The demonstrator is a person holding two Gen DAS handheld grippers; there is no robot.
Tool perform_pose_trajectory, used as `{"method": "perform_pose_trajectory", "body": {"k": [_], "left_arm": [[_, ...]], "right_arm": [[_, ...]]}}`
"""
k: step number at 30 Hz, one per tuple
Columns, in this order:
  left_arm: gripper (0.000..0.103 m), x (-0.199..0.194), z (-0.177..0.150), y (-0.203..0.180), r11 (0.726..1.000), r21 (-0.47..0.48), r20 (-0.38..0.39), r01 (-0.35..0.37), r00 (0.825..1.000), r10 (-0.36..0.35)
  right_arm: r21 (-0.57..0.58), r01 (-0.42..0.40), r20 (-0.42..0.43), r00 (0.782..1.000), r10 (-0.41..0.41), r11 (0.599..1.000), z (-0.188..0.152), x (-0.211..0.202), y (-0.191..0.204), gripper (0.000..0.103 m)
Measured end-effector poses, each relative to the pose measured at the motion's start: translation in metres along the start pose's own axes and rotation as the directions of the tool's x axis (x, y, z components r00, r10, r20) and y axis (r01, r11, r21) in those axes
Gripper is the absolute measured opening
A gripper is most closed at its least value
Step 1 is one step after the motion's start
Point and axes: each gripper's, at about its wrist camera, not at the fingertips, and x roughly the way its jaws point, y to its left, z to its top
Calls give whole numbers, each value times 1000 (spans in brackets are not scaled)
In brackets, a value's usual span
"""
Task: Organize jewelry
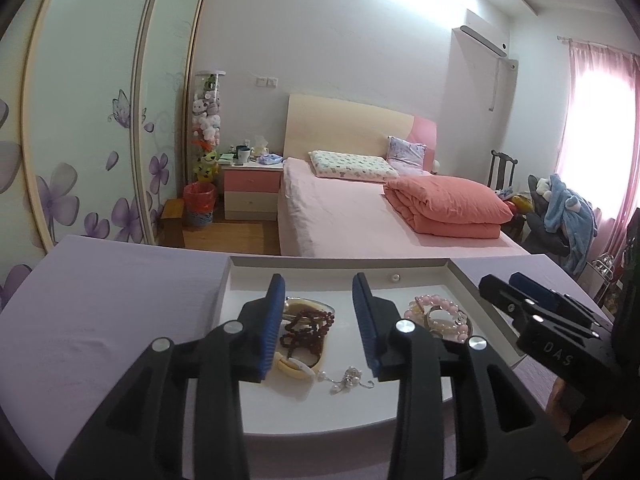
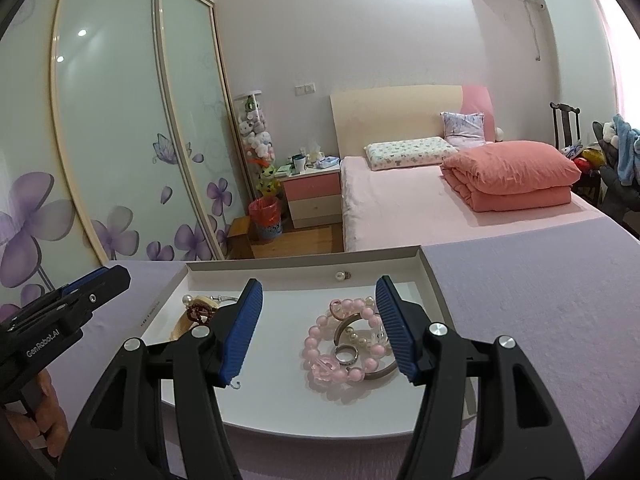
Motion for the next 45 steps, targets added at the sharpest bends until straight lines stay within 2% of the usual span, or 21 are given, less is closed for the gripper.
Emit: {"method": "perform_pose_trajectory", "body": {"k": [13, 16, 22, 23, 25, 27, 30, 33, 38, 41, 45], "left_arm": [[38, -22, 2, 0, 999, 17, 19, -45, 999, 45], [42, -31, 3, 3, 999, 11, 28, -52, 998, 52], [62, -69, -2, 12, 999, -7, 57, -45, 997, 45], [69, -80, -7, 14, 999, -11, 62, -48, 997, 49], [79, -97, -15, 16, 998, -15, 71, -56, 996, 57], [89, -116, -26, 19, 998, -17, 79, -62, 995, 63], [98, -148, -44, 20, 998, -14, 92, -65, 994, 66], [99, -180, -67, 18, 996, -8, 111, -84, 990, 85], [99, -213, -97, 16, 995, -21, 107, -100, 989, 102], [99, -224, -107, 8, 992, -37, 122, -118, 985, 122], [99, -234, -111, 7, 993, -60, 136, -101, 985, 109]], "right_arm": [[-10, 1, 22, 1000, -1, 1000, 4, -15, 8, 60], [-11, 2, 30, 1000, -1, 1000, 5, -26, 12, 60], [-19, 2, 59, 998, 0, 1000, -4, -66, 16, 79], [-25, 8, 65, 998, -6, 1000, -7, -75, 17, 86], [-33, 14, 76, 997, -12, 999, -16, -94, 17, 93], [-36, 22, 72, 997, -19, 999, -27, -112, 17, 96], [-33, 41, 71, 997, -38, 999, -43, -138, 15, 101], [-37, 71, 86, 994, -68, 997, -63, -165, 15, 101], [-22, 99, 128, 987, -96, 995, -85, -197, 20, 101], [-39, 97, 142, 986, -91, 994, -92, -204, 29, 101], [-106, 105, 175, 981, -86, 989, -95, -207, 46, 101]]}}
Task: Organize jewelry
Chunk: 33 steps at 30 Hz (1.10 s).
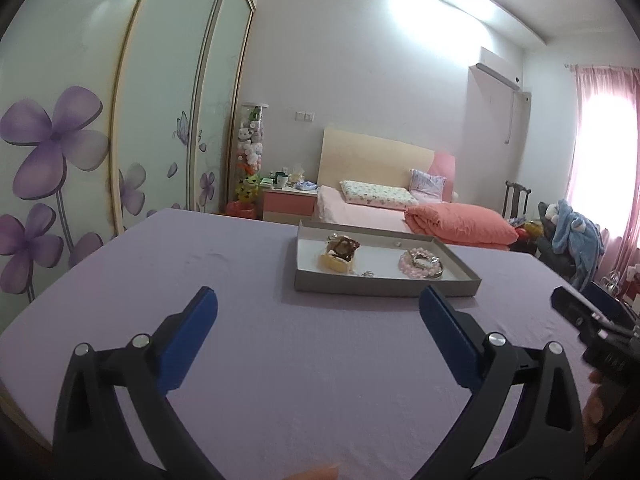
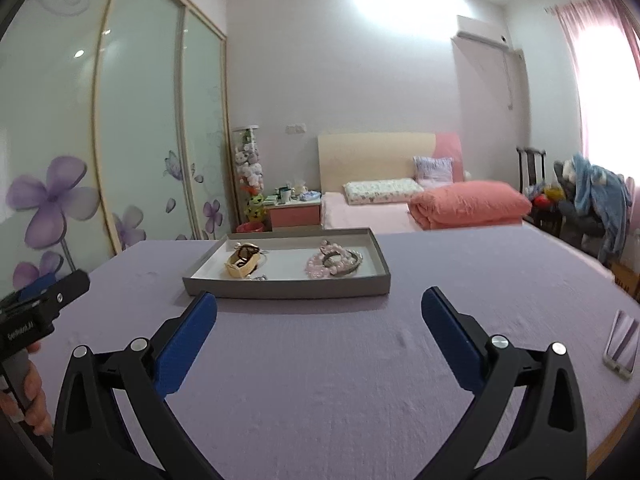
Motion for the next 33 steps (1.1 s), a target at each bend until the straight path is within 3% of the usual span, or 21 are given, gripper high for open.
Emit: {"method": "perform_pose_trajectory", "body": {"k": [8, 33], "left_arm": [[99, 1, -2, -7, 999, 40, -5, -17, 1000, 17], [99, 11, -5, -5, 1000, 9, -51, -5, 999, 6]], "right_arm": [[6, -11, -4, 1000, 11, 1000, -6, 0, 2, 101], [39, -16, -33, 999, 17, 999, -13, -1, -6, 101]]}}
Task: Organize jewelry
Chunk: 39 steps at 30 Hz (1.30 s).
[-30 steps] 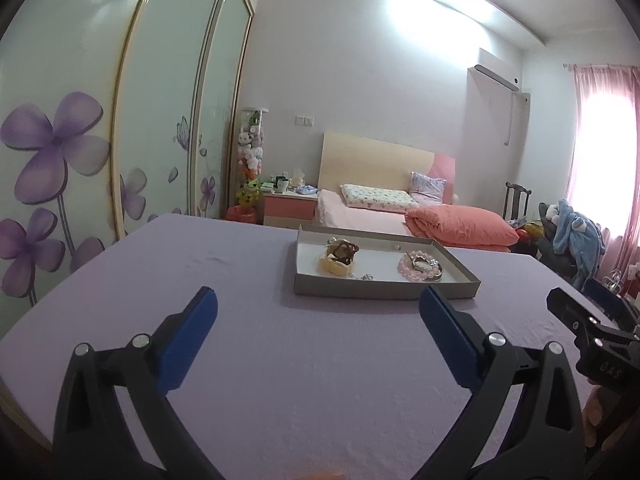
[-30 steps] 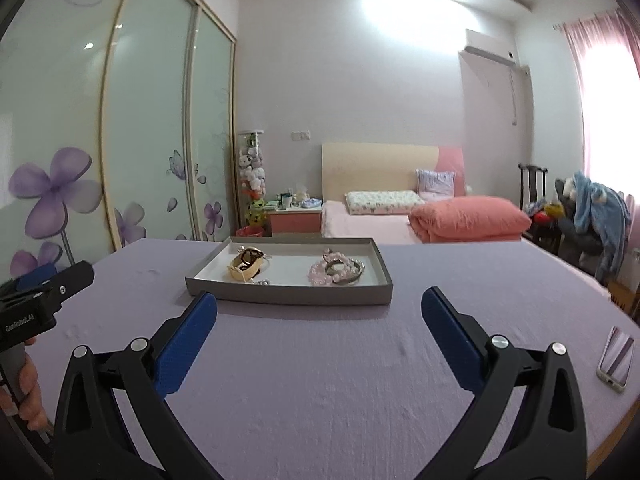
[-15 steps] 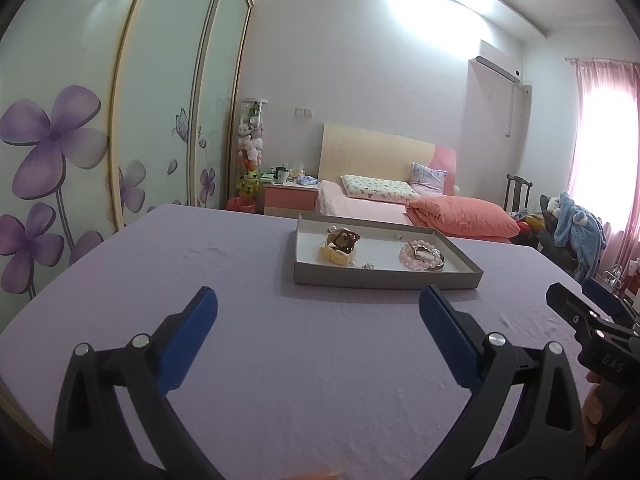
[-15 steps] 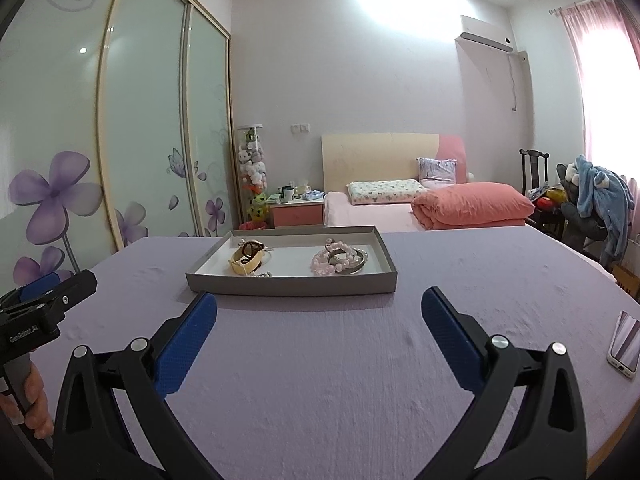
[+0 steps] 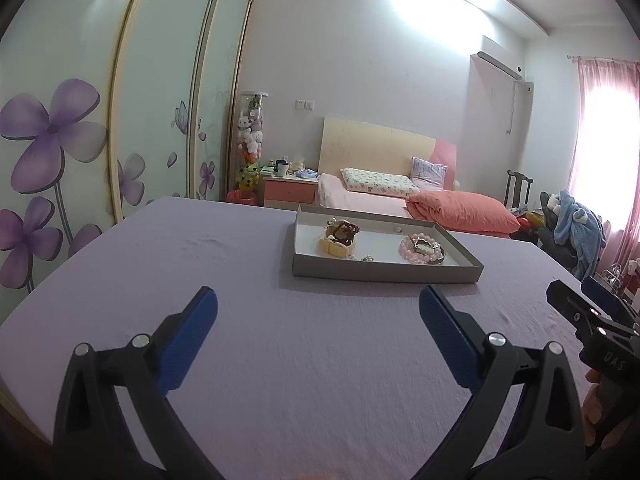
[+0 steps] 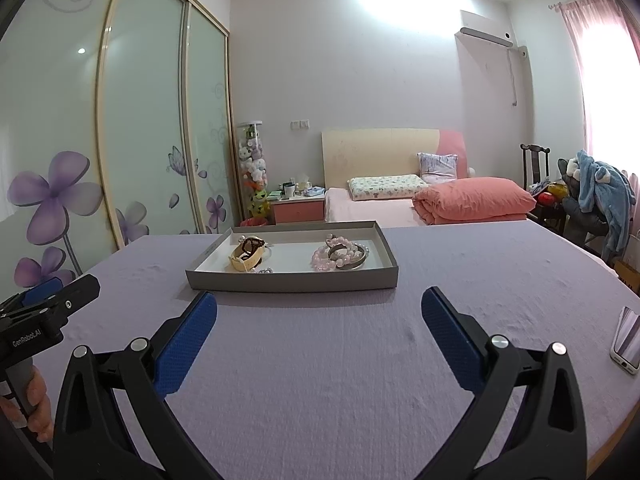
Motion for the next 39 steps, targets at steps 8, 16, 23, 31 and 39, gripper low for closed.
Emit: {"method": "perform_pose_trajectory", "body": {"k": [8, 16, 23, 31, 39], "left_arm": [[99, 1, -1, -2, 1000, 6, -2, 5, 1000, -5], [99, -1, -1, -5, 1000, 11, -2, 1, 1000, -1], [99, -2, -1, -6, 1000, 17, 0, 7, 1000, -7], [99, -5, -1, -8, 1000, 18, 1, 20, 1000, -20], [99, -9, -1, -10, 999, 26, 16, 18, 1000, -19]], "right_arm": [[7, -5, -8, 1000, 5, 1000, -1, 0, -2, 101], [9, -13, -13, 1000, 13, 1000, -2, 0, -1, 101], [11, -13, -12, 1000, 13, 1000, -1, -1, 0, 101], [11, -13, -12, 1000, 13, 1000, -1, -1, -1, 101], [12, -12, -11, 1000, 12, 1000, -1, -1, -1, 101]]}}
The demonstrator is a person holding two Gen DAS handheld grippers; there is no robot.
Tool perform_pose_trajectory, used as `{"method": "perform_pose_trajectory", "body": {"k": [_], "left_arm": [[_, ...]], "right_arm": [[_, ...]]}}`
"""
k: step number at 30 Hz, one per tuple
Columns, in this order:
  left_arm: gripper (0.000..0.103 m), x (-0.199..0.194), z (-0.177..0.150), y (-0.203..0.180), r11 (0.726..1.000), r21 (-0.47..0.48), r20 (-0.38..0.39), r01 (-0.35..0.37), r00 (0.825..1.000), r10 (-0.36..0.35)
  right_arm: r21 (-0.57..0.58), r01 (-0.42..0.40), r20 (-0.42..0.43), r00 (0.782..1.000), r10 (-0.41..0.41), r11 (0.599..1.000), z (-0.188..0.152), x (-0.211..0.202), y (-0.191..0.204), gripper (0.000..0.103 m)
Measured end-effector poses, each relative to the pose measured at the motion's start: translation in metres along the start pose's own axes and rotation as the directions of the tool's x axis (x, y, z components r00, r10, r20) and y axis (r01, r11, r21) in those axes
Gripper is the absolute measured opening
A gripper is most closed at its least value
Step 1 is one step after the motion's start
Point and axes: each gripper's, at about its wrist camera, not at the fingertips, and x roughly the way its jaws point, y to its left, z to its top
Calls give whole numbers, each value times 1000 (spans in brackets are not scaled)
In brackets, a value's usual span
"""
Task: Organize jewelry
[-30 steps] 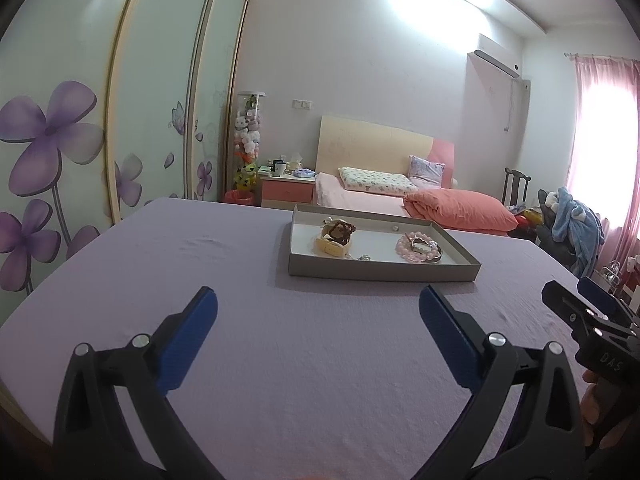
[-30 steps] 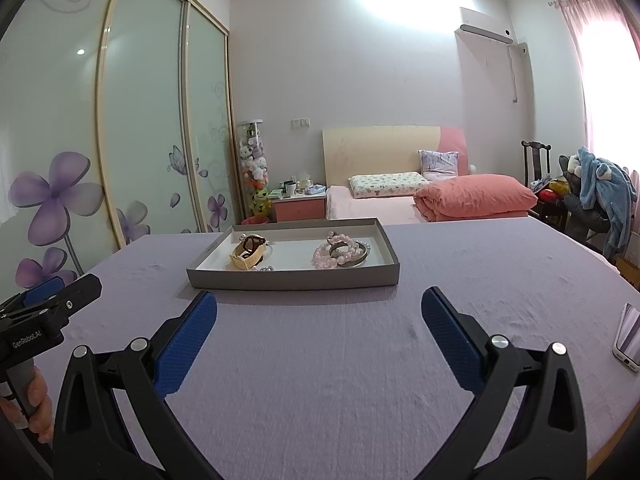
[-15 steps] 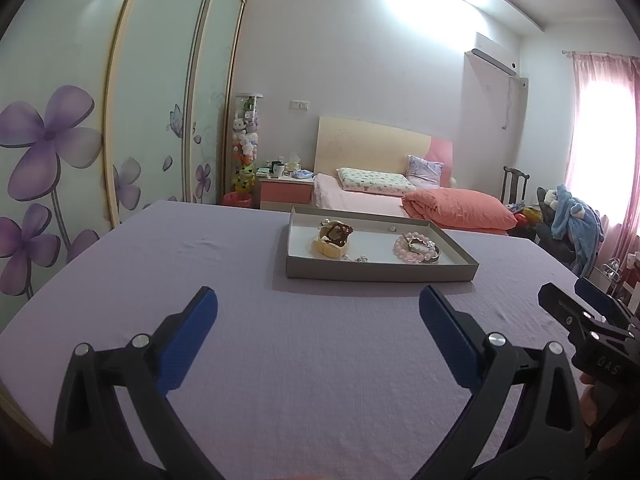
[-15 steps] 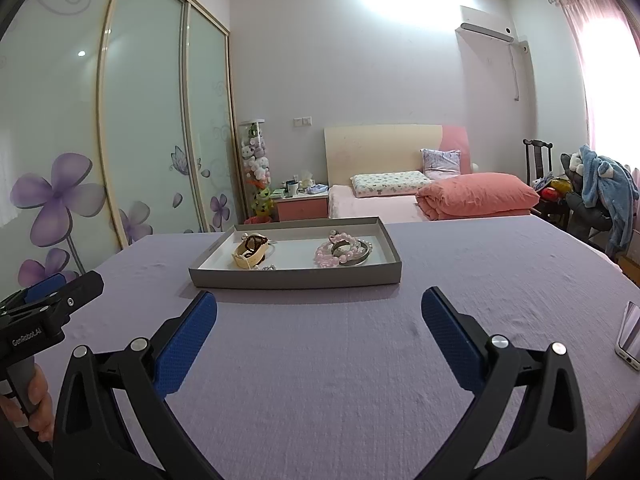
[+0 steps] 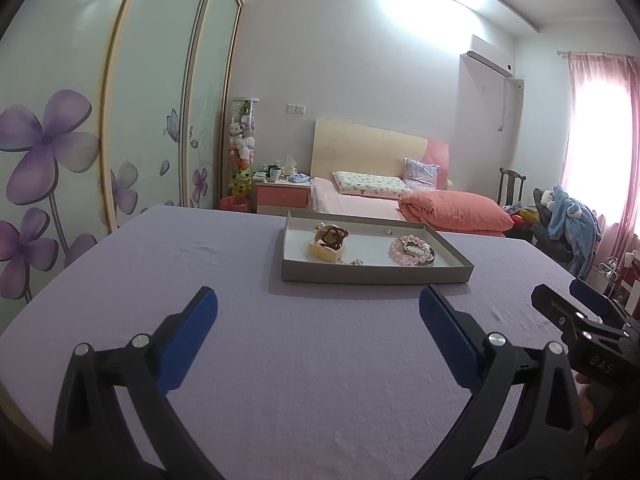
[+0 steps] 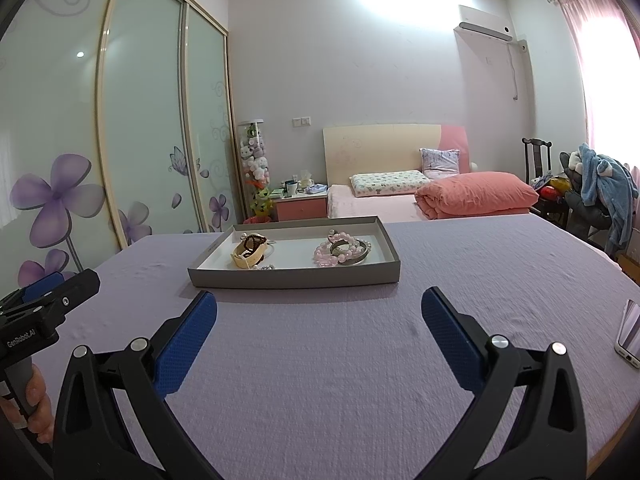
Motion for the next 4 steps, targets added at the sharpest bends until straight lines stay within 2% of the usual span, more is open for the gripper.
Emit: {"method": "perform_pose_trajectory", "body": {"k": [4], "left_arm": [[99, 0, 0, -1, 1000, 2, 0, 1, 1000, -1]], "right_arm": [[1, 0, 0, 1000, 0, 1000, 0, 0, 0, 101]]}}
